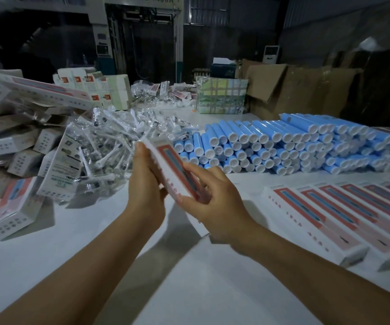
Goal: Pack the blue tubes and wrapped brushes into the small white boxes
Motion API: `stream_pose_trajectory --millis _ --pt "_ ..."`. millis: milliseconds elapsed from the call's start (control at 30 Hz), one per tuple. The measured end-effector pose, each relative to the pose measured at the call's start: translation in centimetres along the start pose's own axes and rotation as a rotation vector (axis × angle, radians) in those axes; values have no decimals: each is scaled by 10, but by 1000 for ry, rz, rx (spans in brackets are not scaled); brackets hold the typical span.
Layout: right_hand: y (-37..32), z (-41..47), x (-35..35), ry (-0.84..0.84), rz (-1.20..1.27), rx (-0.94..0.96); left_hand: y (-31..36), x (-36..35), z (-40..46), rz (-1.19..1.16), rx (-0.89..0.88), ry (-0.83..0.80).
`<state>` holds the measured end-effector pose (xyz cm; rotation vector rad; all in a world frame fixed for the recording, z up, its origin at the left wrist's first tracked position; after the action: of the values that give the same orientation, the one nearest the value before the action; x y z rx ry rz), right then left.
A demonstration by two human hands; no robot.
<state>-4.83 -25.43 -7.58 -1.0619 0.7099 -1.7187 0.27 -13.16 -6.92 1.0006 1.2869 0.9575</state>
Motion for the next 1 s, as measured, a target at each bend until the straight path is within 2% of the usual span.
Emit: stream_pose_trajectory --millis 100,233,333,500,600,767,867,933,1000 --pt "-3 -3 3 -47 -161 -31 1 23 11 117 -55 147" --pt "-21 -4 14 -98 -519 -17 -11 40 24 245 -21 194" --pt "-27 -11 32 -165 -757 -87 -19 40 30 248 20 165" --pt "-5 -46 90 -191 -1137 -387 -20 35 31 324 -11 65" --pt "8 -56 119 -137 -1211 -543 -21 33 31 332 -12 45" --pt "16 -58 139 -93 -1229 -636 -22 30 30 349 -34 26" --pt "10 -52 135 -76 -1297 -542 -24 25 29 408 -53 40" --pt "-2 -43 119 -14 -1264 -332 -27 22 28 490 -86 17" --pt "-16 -33 96 60 -1106 -109 -32 18 27 594 -113 -35"
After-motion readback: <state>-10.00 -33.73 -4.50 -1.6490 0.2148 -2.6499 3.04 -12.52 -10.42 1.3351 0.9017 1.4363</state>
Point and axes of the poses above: each hand's wrist, its own z-axis towards the middle knuckle, its own x-axis out of the back of the hand, y = z × x, the point moved 5 cm from there along z, towards the middle knuckle, and after that the axes turned 12 degrees about z, right-handed, at the moved point
